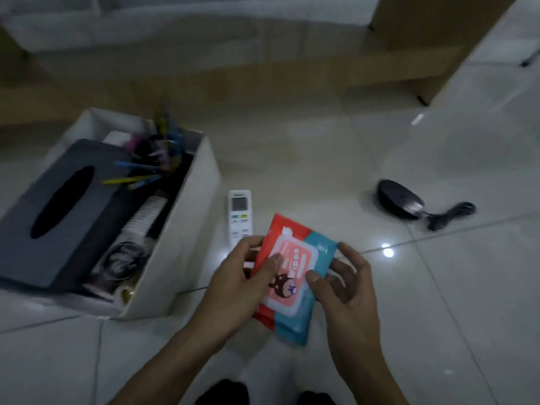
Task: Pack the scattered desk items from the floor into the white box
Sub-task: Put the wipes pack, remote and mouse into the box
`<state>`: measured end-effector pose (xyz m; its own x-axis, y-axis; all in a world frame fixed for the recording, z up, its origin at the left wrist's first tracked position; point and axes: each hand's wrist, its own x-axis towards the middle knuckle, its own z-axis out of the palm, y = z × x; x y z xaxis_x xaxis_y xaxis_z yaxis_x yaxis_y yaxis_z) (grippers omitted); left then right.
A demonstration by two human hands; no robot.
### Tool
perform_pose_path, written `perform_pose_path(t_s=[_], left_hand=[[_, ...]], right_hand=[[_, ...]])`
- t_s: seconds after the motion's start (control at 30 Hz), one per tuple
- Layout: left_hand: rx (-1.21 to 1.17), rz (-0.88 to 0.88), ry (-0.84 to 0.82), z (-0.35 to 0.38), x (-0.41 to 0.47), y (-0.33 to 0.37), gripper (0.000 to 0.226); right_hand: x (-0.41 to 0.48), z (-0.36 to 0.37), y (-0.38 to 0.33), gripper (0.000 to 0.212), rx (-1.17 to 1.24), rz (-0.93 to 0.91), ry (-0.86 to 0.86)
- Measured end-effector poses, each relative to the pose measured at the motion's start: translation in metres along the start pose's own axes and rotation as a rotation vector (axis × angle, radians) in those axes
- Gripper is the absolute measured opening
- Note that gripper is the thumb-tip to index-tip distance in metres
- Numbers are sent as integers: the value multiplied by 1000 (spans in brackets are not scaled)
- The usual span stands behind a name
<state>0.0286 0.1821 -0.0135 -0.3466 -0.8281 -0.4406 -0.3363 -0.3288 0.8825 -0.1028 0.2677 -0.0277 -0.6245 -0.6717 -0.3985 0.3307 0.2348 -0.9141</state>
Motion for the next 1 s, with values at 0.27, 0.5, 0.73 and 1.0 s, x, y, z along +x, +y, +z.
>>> perform_pose_path(t_s=[0.27, 0.5, 0.73, 1.0], left_hand=[[229, 205, 543, -157, -50, 54, 18], [688, 36, 653, -200, -32, 15, 30], [578, 131, 581, -171, 13, 19, 36], [571, 215, 713, -166, 19, 9, 34]], right_hand=[[-13, 127, -33, 55, -141, -174, -627], [-22, 145, -3, 42, -330, -119, -709], [-13, 141, -3, 38, -362, -84, -633], [-11, 139, 3, 44, -386, -21, -614]])
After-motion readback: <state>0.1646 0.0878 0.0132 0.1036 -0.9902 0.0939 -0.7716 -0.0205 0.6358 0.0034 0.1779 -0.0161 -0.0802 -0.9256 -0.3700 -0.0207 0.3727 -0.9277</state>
